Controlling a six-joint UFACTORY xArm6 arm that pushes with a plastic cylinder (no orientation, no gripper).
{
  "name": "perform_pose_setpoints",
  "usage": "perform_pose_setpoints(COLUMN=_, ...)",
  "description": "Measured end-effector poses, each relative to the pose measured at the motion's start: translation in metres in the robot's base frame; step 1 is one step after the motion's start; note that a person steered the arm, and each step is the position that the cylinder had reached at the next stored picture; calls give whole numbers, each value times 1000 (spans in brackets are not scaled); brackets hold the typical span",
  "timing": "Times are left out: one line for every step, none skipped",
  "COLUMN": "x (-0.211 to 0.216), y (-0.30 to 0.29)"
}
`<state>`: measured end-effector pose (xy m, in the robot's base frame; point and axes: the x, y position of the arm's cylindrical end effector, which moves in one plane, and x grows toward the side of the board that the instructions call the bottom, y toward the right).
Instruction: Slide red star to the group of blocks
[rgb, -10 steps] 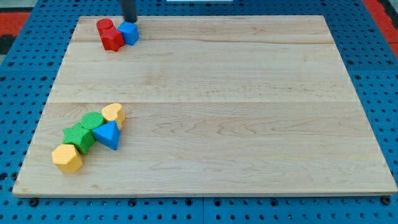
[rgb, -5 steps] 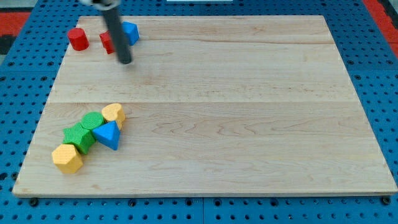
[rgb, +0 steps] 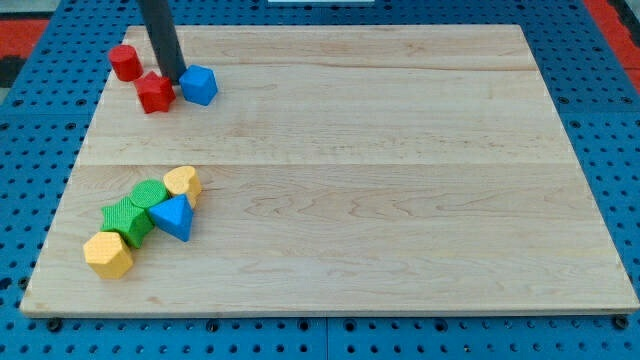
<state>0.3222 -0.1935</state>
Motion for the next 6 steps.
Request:
perform_pose_setpoints(x=30, y=-1)
perform_pose_setpoints(x=-24, y=-2)
perform_pose_setpoints(x=-53, y=-27)
perform_pose_setpoints(x=-7, y=-40)
perform_pose_setpoints(x=32, y=-41)
perform_pose_setpoints(x=94, y=-38)
